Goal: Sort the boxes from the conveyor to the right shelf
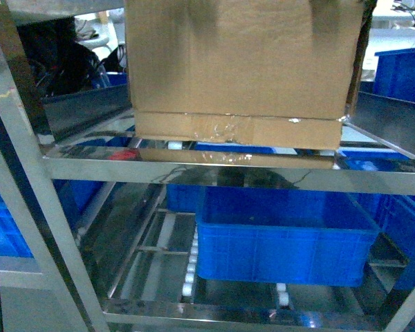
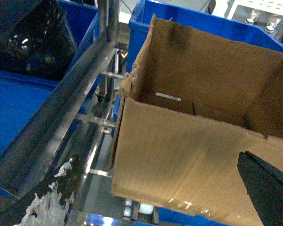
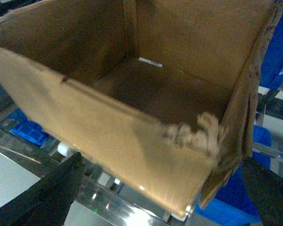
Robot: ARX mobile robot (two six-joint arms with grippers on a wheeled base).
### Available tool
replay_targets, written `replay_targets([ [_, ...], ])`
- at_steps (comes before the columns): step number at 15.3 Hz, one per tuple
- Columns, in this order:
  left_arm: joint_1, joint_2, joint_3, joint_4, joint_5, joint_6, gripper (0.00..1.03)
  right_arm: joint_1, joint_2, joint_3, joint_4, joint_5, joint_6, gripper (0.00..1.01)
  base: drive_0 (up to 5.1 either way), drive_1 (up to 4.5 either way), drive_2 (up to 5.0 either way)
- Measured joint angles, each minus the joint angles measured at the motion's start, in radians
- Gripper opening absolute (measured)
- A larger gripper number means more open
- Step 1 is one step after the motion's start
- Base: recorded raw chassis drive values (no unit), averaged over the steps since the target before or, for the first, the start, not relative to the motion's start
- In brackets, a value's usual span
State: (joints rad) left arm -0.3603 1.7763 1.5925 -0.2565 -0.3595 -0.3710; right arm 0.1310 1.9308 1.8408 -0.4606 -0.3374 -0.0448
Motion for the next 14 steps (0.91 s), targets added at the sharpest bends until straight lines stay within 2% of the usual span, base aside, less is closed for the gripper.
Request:
replay_targets([
  [2,0.000,-0.013,-0.023,0.022,-0.005,0.024,0.98,0.000,-0.036,-0.052,0.045,0.000,-0.004,0.98,0.0,0.00,0.0],
  [4,-0.005,-0.024,-0.045,0.031,-0.006,0.027,0.98,-0.001,-0.062,-0.105,0.077,-0.011,-0.004,0.98,0.0,0.00,0.0],
  [7,-0.016,-0.071,-0.113,0.111,-0.026,0.039,0.98,-0.005,-0.105,-0.188,0.109,-0.047,-0.004,0.98,0.0,0.00,0.0],
  [10,-0.030,-0.166,-0.226,0.214,-0.049,0.094,0.98,-0.024,-0.179,-0.253,0.150,-0.080,-0.003,0.98,0.0,0.00,0.0],
  [14,-0.034,-0.203,-0.281,0.227,-0.056,0.113,0.98,-0.029,-0.207,-0.284,0.167,-0.094,-0.003,0.98,0.0,0.00,0.0],
])
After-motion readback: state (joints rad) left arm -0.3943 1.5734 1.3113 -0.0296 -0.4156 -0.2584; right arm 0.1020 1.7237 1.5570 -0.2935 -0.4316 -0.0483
